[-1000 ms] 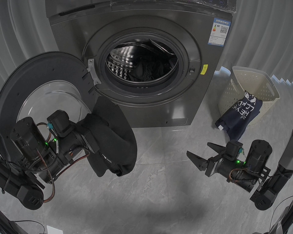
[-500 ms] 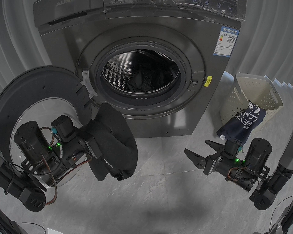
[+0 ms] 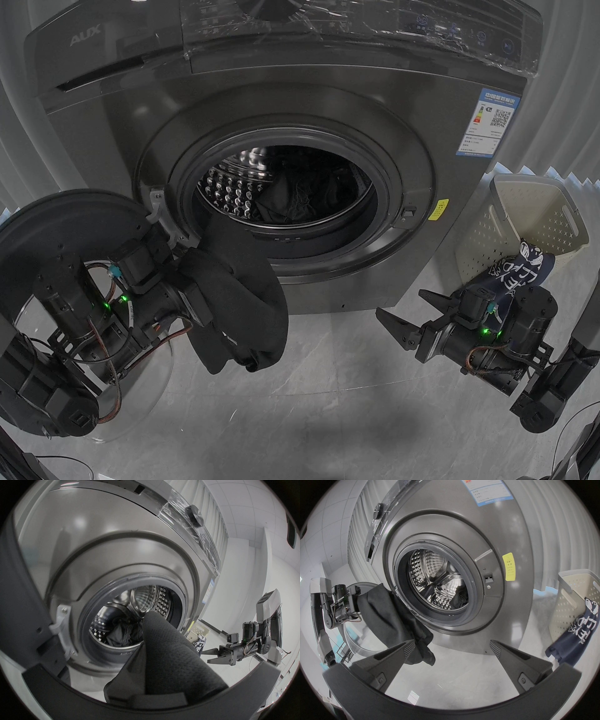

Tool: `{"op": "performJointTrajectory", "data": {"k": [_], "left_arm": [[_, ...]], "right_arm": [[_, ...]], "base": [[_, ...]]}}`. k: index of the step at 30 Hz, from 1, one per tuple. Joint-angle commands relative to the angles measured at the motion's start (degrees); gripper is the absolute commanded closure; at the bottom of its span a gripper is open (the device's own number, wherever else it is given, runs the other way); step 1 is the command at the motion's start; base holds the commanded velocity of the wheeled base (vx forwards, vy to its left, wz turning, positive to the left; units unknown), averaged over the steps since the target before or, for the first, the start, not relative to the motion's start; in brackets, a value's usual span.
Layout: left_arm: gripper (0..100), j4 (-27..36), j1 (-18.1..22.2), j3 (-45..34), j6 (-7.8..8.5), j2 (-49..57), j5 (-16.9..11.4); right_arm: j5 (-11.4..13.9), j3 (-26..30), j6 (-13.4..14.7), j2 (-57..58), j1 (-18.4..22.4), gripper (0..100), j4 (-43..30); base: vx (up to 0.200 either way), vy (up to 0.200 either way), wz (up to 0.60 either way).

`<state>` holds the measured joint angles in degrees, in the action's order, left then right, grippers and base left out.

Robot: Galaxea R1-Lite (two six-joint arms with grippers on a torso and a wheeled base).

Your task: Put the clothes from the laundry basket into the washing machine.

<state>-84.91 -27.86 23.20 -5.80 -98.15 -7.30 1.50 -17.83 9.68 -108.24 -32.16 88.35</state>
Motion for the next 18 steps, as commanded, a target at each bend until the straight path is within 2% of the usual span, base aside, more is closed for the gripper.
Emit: {"op": "performJointTrajectory", "data": {"k": [1,2,18], "left_arm": [[100,-2.02,-0.01,-0.17,0.00,-2.22,-0.08],[100,-4.04,-0.09,-0.08,0.09,-3.37,0.01],[100,-4.04,-1.15,-1.05,-0.09,-2.84,0.71]], "right_arm": [[-0.01,0.34,-0.01,0.57,-0.54,0,-0.02],[-0.01,1.31,-0.10,0.66,-0.98,0,-0.02],[0.08,3.95,0.25,0.84,-3.00,0,-0.02]], "base": [[0.000,0.000,0.00],[0.000,0.000,0.00],[0.000,0.000,0.00]]}}
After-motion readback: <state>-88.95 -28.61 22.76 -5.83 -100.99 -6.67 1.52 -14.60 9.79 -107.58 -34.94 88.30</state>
